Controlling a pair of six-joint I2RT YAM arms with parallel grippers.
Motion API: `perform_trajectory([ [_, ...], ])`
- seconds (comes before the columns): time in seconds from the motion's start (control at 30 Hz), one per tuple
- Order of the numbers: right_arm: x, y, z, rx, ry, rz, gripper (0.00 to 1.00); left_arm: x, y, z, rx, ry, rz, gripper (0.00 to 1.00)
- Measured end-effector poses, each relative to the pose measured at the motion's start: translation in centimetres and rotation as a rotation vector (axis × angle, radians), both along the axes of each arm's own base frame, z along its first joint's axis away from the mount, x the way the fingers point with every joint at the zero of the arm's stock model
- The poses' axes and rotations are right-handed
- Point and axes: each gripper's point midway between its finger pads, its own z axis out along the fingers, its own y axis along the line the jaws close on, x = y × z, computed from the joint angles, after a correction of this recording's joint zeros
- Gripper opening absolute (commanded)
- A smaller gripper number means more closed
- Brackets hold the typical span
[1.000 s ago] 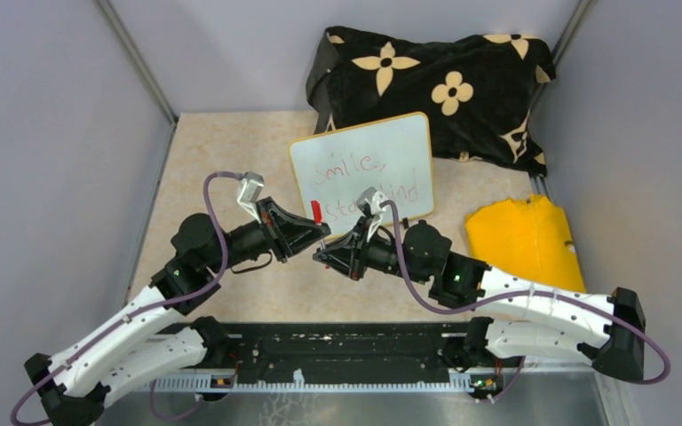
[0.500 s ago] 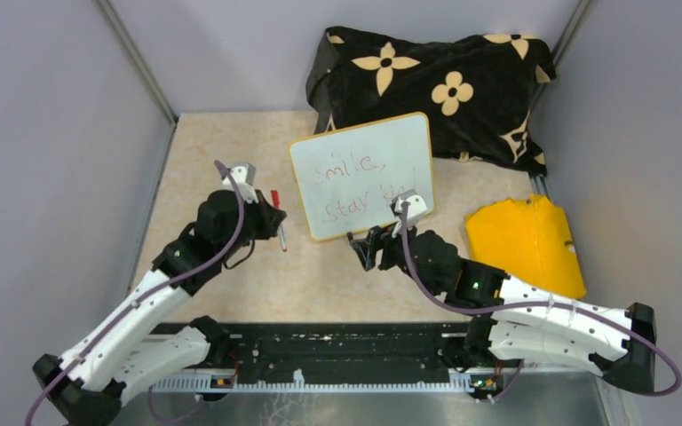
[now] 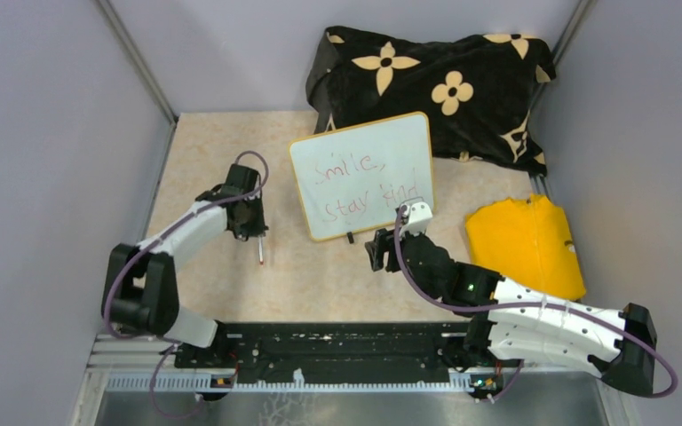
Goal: Write a sentence on the whiteboard
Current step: Place the whiteboard marker at the center of the board.
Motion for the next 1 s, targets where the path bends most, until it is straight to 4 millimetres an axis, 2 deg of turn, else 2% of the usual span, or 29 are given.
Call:
perform_trajectory([
  [0.17,0.0,-0.1,0.1,0.002,-0.001,0.001,0.66,3.5,0.0,-0.8,0.063,0.046,-0.009,0.00],
  [0.3,-0.3,-0.5,0.6,0.014,-0.008,0.000,0.66,4.9,0.0,-1.9,0.094,0.071,-0.017,0.00],
  [0.43,-0.4,-1.1,1.2,0.025,-0.020,-0.004,0.65,4.7,0.4,-3.2,0.115,0.106,-0.021,0.00],
  [0.73,-0.3,-2.4,3.1,0.048,-0.092,-0.020,0.63,4.7,0.8,-4.2,0.121,0.115,-0.020,0.00],
  [1.0,0.0,-2.3,2.6,0.009,-0.097,-0.019,0.63,4.7,0.8,-4.3,0.119,0.110,-0.020,0.01],
])
